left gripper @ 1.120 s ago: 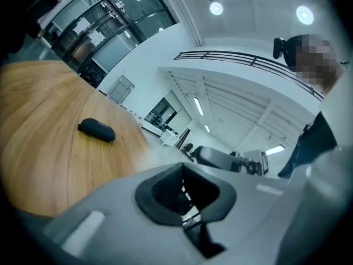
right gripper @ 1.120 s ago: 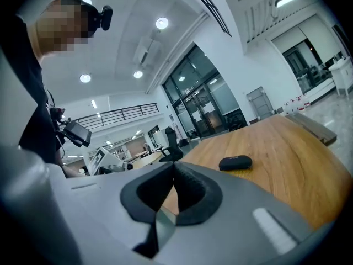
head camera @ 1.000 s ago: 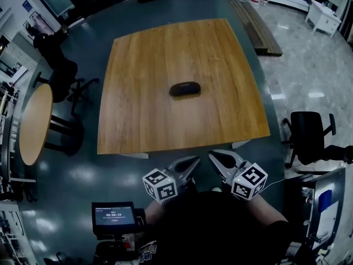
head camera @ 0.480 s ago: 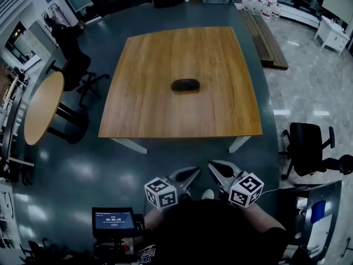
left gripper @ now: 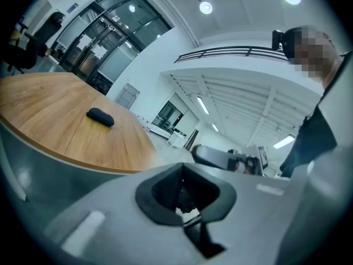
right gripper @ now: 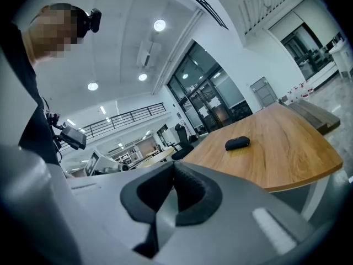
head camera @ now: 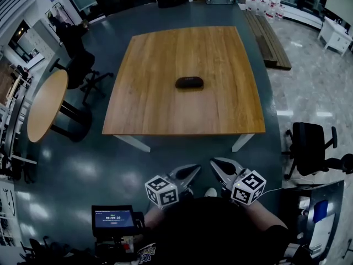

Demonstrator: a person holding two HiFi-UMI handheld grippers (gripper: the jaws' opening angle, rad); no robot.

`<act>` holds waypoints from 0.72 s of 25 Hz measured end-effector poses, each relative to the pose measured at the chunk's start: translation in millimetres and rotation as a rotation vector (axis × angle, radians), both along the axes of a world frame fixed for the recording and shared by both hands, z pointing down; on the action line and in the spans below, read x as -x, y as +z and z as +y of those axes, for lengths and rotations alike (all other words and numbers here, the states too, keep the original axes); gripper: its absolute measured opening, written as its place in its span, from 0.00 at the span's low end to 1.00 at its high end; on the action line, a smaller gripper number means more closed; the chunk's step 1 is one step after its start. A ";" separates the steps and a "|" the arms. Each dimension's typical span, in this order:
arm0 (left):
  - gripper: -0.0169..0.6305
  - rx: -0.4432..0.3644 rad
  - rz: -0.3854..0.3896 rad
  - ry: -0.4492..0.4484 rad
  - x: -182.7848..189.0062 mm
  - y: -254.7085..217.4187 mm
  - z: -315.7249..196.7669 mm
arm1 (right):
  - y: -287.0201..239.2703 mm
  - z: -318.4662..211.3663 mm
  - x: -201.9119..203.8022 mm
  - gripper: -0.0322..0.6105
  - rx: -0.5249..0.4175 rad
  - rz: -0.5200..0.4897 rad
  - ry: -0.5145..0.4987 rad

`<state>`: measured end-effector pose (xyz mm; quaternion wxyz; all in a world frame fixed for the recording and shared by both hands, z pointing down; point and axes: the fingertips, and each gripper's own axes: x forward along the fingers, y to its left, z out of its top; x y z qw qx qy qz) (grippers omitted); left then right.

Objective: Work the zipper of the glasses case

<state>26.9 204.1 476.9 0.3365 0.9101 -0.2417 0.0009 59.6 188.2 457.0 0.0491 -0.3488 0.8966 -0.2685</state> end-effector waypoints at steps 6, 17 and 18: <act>0.02 0.001 0.013 -0.012 2.0 -1.8 -3.9 | -2.8 1.6 0.5 0.06 -0.019 0.014 -0.006; 0.02 0.013 0.010 -0.012 3.4 2.8 -0.4 | 2.6 1.8 4.3 0.06 -0.007 0.016 -0.011; 0.02 0.014 0.009 -0.011 2.8 3.7 1.2 | 3.3 2.7 3.7 0.06 -0.005 0.016 -0.011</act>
